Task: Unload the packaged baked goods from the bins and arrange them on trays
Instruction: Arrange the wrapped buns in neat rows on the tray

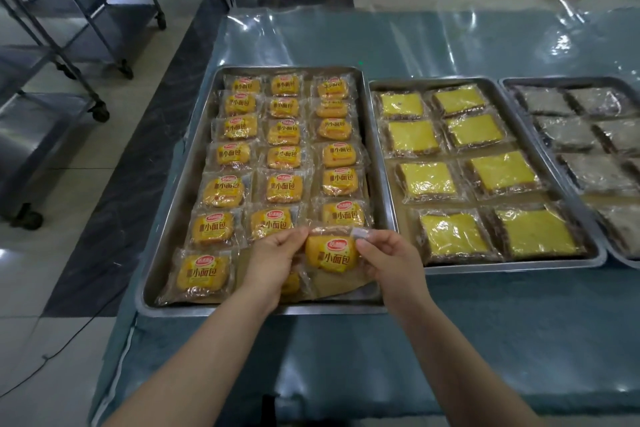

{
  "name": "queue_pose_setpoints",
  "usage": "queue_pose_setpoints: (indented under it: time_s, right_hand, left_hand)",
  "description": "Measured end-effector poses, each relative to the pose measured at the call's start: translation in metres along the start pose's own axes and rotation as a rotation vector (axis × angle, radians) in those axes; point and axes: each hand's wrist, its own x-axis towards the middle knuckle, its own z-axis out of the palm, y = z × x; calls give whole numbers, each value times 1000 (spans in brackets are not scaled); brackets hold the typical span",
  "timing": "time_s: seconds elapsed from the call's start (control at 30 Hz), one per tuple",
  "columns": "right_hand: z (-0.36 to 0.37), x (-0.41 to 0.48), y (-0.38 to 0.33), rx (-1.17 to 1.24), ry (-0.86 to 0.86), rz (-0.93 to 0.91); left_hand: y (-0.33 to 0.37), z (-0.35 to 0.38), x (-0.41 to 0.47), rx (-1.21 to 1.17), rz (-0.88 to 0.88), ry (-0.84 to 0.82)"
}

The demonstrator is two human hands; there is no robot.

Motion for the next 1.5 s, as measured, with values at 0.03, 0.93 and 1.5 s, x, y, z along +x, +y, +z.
queue_pose_setpoints:
  time_s: [0.03,0.93,1.5]
  right_hand:
    - [-1,0,2,-11,-1,-1]
    - [25,31,23,-1512,-325,-622]
    - [22,45,29,-1700,-435,-410]
  left_hand:
    - [-2,2,1,25,34,32]
    - [-40,-27,38,1379,538,-27]
    - [-43,-37,44,1397,424,-335]
